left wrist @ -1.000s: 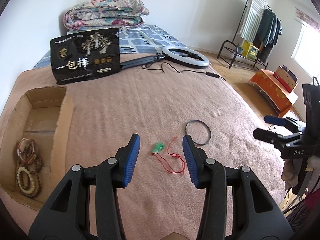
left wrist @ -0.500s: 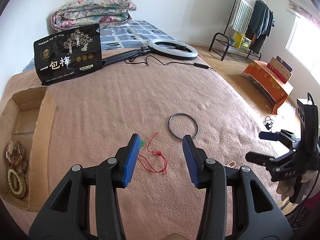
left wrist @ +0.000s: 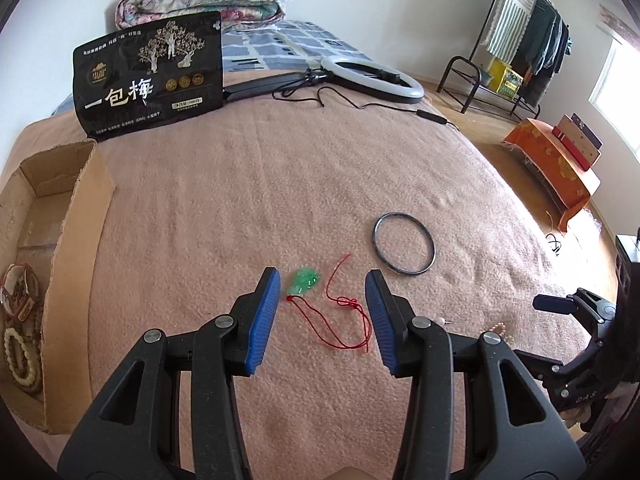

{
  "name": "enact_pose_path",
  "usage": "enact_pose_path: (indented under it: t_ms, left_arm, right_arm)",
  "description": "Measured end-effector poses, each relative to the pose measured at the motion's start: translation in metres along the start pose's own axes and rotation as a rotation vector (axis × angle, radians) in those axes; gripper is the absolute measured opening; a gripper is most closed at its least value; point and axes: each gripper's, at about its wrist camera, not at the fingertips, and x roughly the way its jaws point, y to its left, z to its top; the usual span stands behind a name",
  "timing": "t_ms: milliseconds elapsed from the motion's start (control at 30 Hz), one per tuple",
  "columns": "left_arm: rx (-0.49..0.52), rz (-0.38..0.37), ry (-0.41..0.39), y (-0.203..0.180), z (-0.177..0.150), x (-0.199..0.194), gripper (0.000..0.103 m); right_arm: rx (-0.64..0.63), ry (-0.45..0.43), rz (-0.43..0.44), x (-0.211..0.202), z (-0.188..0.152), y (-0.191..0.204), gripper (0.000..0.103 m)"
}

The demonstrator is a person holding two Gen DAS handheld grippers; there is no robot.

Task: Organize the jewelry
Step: 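Close the left tool on the green jade pendant while the right tool grasps the pearl necklace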

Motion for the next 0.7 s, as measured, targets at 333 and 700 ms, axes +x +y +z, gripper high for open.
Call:
enact_pose_path:
  t_ms: [333,700]
  left_arm:
    - [0.026,0.000,0.038,0.000,-0.003,0.020,0.045]
    - [0.080,0.007,0.067,-0.009,-0.006,0.039,0.045]
  right_arm:
    - [-0.003,0.025,0.007,0.009,0.000,0.000,0.103]
    - [-0.016,0.033,0.002,0.015,-0.001,0.002,0.103]
